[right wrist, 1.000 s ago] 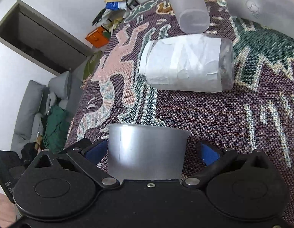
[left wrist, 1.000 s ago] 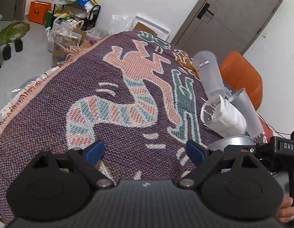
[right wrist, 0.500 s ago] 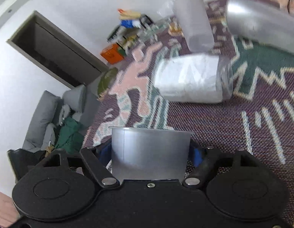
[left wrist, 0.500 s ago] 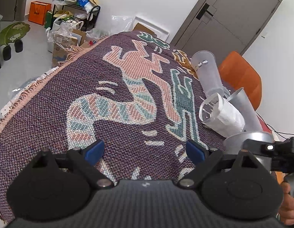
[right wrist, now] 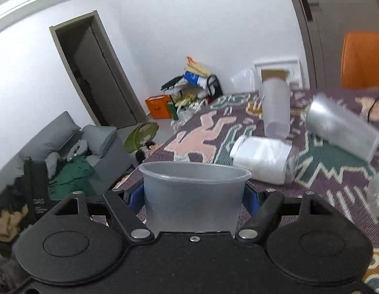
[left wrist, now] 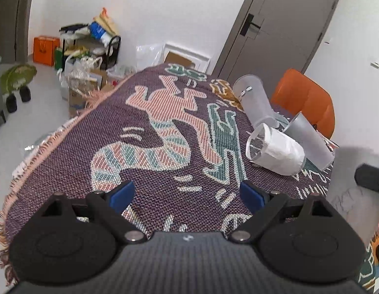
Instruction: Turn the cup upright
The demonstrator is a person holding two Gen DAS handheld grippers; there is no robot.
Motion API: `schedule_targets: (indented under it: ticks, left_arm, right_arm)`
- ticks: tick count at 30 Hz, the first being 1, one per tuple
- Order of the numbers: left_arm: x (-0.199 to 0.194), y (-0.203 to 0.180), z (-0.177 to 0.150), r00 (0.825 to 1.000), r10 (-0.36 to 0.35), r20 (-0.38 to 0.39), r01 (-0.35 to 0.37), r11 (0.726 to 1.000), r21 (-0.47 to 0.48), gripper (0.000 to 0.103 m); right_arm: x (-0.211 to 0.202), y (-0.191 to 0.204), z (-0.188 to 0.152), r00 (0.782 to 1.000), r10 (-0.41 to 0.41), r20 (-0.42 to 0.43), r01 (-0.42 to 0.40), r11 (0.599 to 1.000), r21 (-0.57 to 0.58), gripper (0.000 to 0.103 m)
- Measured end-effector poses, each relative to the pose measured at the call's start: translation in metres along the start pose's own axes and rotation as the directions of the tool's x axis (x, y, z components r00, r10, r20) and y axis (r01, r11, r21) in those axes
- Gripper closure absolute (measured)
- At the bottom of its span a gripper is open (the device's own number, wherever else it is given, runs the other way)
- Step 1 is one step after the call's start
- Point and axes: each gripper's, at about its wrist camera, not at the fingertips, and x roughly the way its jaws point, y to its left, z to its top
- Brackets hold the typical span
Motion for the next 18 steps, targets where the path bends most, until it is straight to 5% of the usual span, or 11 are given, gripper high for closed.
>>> schedule_targets:
  ticks: [18]
  left_arm:
    - [-0.033,0.017,-0.005,0.998,0.003,0.059,-0.002,1.0,-0.025,0.011]
  right_arm:
    - [-0.005,0.056,-0.011,0.95,-0.197,0.242,0.262,0.925,-0.275,0.029]
